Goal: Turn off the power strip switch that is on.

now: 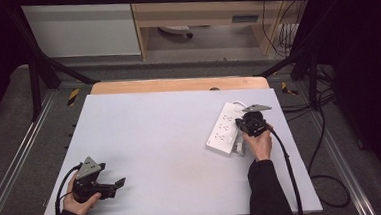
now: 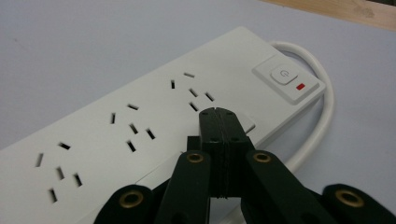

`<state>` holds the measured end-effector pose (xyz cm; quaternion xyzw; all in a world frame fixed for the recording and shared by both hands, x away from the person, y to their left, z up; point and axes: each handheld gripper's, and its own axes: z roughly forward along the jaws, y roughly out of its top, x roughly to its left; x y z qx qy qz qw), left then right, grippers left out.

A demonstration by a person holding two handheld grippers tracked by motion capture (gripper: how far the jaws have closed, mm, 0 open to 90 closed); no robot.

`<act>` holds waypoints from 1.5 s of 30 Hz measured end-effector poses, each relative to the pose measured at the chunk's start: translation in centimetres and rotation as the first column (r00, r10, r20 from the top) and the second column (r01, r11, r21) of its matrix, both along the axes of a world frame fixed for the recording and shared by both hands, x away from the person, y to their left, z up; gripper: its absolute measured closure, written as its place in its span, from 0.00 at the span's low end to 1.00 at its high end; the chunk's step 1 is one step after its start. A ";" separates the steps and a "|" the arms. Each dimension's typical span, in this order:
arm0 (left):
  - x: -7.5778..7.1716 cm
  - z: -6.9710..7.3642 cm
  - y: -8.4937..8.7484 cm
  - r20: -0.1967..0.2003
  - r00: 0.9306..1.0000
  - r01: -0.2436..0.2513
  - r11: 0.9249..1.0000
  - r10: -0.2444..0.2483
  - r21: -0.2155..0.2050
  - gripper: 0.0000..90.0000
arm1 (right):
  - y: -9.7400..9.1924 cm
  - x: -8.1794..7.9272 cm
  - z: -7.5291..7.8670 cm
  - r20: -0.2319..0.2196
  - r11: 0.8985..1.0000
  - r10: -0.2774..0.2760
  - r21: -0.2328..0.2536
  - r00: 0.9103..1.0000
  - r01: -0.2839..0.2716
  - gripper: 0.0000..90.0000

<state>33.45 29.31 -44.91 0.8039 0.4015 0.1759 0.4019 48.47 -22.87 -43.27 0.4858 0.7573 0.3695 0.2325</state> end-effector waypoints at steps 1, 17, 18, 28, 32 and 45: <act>0.0 0.0 0.0 0.001 1.000 0.001 1.000 -0.001 0.001 0.05 | 0.0 -0.1 0.2 0.005 1.000 0.005 0.010 1.000 -0.005 1.00; 0.0 0.0 -0.1 -0.002 1.000 -0.001 1.000 0.001 0.003 0.05 | 0.0 -2.0 2.8 0.005 0.996 0.050 0.067 0.999 -0.050 0.69; 0.0 0.0 -0.1 -0.002 1.000 -0.001 1.000 0.001 0.002 0.05 | 0.1 -2.1 2.9 0.002 0.996 0.051 0.073 0.999 -0.051 0.64; 0.0 0.0 -0.1 -0.002 1.000 -0.002 1.000 0.003 0.002 0.05 | 0.4 -3.5 4.0 -0.017 0.996 0.069 0.052 0.997 -0.069 0.23; 0.0 0.0 -0.1 -0.003 1.000 -0.004 1.000 0.004 0.001 0.05 | 0.4 -4.2 4.4 -0.038 0.996 0.077 0.037 0.996 -0.076 0.13; 0.1 -0.1 -0.1 -0.009 1.000 0.001 1.000 -0.001 0.006 0.05 | -0.7 -7.3 4.0 -0.041 0.991 0.124 0.050 0.991 -0.122 0.02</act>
